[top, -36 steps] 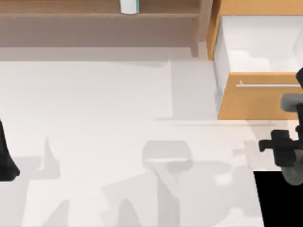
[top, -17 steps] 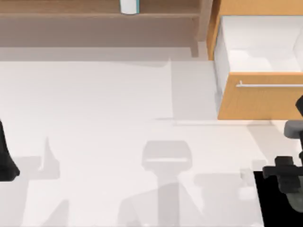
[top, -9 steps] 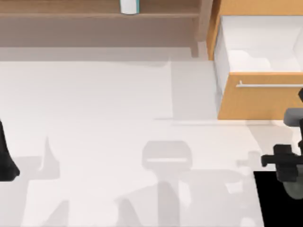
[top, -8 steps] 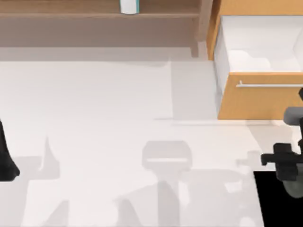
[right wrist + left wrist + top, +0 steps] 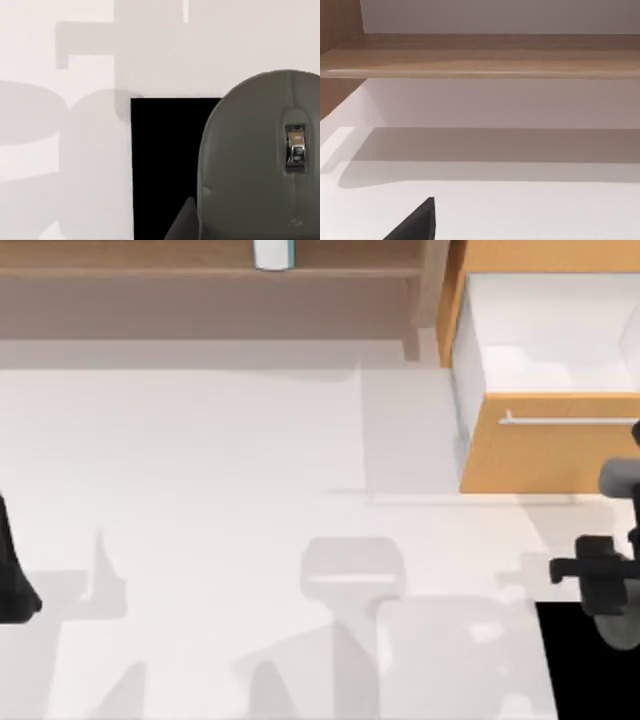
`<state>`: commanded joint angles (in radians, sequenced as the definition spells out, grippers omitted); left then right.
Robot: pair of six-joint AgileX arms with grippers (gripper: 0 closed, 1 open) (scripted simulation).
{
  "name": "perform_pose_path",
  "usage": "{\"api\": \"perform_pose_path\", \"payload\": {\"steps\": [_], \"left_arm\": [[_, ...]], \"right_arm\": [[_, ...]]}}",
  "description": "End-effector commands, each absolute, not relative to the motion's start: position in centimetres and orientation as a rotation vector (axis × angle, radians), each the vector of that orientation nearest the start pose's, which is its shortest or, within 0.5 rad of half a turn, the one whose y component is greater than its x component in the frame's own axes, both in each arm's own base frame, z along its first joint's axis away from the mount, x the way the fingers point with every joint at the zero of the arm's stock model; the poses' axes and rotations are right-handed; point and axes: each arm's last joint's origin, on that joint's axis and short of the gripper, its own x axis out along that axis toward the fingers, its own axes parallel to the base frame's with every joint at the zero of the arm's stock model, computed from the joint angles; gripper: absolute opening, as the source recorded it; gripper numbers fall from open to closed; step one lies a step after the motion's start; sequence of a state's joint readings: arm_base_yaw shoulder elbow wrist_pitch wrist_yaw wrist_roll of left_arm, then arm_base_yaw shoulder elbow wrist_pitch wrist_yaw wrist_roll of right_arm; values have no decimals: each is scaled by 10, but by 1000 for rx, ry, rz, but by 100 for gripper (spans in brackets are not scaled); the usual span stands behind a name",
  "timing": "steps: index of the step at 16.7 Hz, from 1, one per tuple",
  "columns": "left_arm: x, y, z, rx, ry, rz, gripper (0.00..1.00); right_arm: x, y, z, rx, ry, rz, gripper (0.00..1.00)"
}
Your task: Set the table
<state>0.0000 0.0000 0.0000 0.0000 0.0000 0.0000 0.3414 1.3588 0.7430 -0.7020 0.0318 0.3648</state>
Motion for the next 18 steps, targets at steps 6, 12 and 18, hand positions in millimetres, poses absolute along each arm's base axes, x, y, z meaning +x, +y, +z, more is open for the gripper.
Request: {"api": "perform_pose_path", "payload": {"steps": [6,12,18], "left_arm": [[106,-1,160,0,0,0,100],[106,-1,160,0,0,0,100],[106,-1,160,0,0,0,100]], "right_arm": [[210,74,149,41,1409,-1,0],[205,72,137,26,1466,-16,0],[205,72,137,26,1466,-16,38]]}}
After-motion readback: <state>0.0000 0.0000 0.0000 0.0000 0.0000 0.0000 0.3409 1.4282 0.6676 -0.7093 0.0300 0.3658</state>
